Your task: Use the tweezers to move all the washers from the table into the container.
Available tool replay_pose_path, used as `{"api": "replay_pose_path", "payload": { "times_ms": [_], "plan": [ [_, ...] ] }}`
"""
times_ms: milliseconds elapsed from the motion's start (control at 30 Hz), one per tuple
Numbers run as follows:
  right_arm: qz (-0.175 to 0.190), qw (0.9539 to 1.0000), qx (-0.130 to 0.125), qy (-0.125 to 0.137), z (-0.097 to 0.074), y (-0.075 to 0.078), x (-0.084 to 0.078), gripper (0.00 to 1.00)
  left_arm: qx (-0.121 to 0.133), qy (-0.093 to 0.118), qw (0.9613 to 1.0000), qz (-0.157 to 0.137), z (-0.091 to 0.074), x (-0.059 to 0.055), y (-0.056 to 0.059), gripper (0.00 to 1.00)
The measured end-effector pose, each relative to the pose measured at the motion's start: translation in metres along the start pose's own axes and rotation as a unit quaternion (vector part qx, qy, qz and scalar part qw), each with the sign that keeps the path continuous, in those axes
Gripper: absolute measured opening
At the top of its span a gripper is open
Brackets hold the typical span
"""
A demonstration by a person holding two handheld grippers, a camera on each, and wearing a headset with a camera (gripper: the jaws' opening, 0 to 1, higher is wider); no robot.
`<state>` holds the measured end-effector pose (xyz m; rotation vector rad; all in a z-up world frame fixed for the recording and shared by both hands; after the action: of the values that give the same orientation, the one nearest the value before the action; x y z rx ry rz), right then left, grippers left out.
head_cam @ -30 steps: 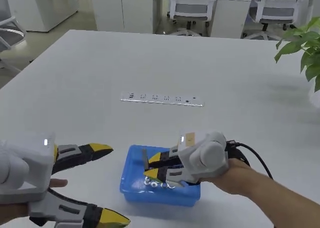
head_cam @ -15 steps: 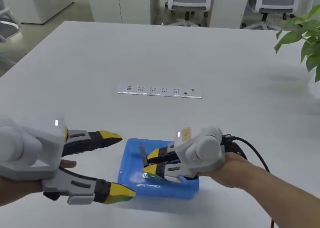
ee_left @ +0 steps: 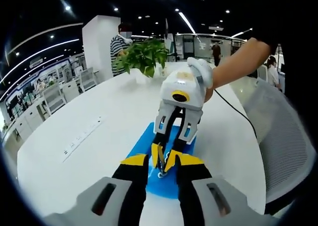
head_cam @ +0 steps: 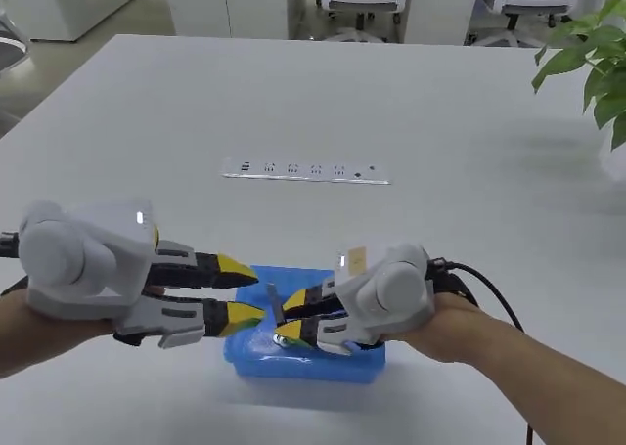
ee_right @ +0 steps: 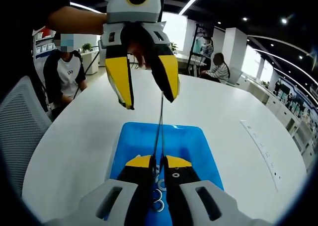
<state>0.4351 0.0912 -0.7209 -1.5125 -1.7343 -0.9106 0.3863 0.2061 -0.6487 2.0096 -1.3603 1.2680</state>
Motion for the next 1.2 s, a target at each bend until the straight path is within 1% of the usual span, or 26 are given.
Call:
{"api": "replay_pose_path", "payload": {
  "times_ms": [133,267,400,533,700,833,1200],
  "plan": [
    [-0.001,1.0000,0.001,0.000,-0.001,-0.001,0.000,0.10,0.000,-0.009,0.9999,0.010,0.005,-0.001,-0.003,0.20],
    [-0.003,1.0000,0.002,0.000,-0.001,-0.001,-0.001,0.10,-0.004,-0.007,0.9999,0.014,0.007,0.001,-0.004,0.16],
    [-0.004,1.0000,0.002,0.000,-0.001,-0.001,-0.001,0.10,-0.014,-0.003,0.9997,0.019,0.010,0.003,-0.004,0.13],
    [-0.004,1.0000,0.002,-0.001,-0.001,-0.001,-0.001,0.10,-0.021,-0.006,0.9995,0.024,0.013,0.003,-0.004,0.07],
    [-0.009,1.0000,0.001,-0.003,-0.002,0.000,-0.001,0.10,-0.024,-0.005,0.9993,0.030,0.014,0.004,-0.004,0.07],
    [-0.011,0.9999,0.000,-0.003,-0.003,0.000,-0.001,0.11,-0.028,-0.006,0.9990,0.035,0.014,0.007,-0.002,0.06],
    [-0.008,1.0000,-0.002,0.000,-0.004,0.000,0.002,0.12,-0.033,-0.006,0.9985,0.044,0.014,0.011,-0.003,0.05]
  ]
}}
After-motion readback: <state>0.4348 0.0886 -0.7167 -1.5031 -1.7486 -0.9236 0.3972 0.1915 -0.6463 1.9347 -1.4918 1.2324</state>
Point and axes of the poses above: the centre of the closed fingertips' face, and the gripper's own axes: z roughly forward along the fingers, y roughly to its right, x roughly out of its top, the point moved 8 cm from there along -z, roughly backward along the fingers, and after that the axes turned 4 degrees about z, right-handed, at the moved point
